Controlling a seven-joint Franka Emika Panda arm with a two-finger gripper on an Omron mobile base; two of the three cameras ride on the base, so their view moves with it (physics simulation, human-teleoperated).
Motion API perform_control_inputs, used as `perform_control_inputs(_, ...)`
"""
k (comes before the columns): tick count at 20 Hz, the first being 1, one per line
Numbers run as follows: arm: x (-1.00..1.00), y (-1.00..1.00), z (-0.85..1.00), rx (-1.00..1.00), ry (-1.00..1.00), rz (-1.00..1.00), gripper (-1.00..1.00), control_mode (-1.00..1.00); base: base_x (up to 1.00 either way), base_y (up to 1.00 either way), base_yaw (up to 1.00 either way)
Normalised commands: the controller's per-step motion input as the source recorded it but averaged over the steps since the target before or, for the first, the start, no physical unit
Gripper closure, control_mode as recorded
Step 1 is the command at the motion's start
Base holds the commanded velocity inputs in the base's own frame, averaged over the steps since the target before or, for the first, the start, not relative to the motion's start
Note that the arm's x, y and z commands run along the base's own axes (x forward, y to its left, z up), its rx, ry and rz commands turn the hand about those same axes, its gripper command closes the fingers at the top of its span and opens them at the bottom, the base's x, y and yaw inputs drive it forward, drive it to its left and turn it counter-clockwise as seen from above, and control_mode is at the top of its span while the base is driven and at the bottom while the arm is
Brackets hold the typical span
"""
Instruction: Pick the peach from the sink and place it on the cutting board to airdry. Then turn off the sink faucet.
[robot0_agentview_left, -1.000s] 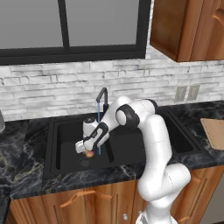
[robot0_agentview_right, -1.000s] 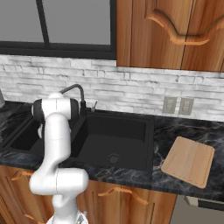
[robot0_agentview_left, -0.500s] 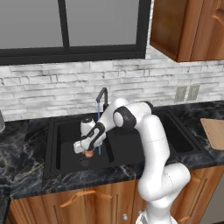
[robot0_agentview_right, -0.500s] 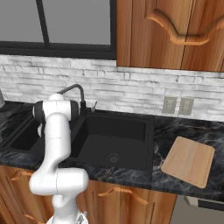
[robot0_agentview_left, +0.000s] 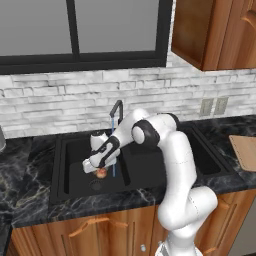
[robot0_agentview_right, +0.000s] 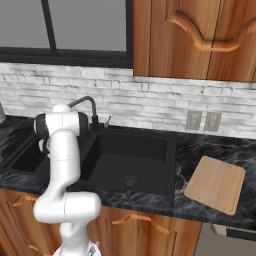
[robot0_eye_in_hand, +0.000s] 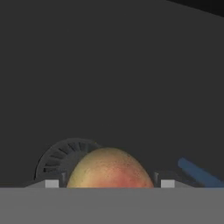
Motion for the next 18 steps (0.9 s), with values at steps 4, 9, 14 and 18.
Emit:
perform_control_inputs(4,-0.3,0.0,0.63,0.0,-0.05,0.0,1.0,-1.0,0.0,0.0,0.0)
perform_control_inputs(9,-0.27,0.0,0.65,0.0,-0.05,0.0,1.0,-1.0,0.0,0.0,0.0)
perform_control_inputs(14,-0.15,0.0,0.66,0.0,-0.01,0.0,1.0,-1.0,0.0,0.0,0.0)
perform_control_inputs(18,-0.2,0.0,0.63,0.01,-0.01,0.0,1.0,-1.0,0.0,0.0,0.0)
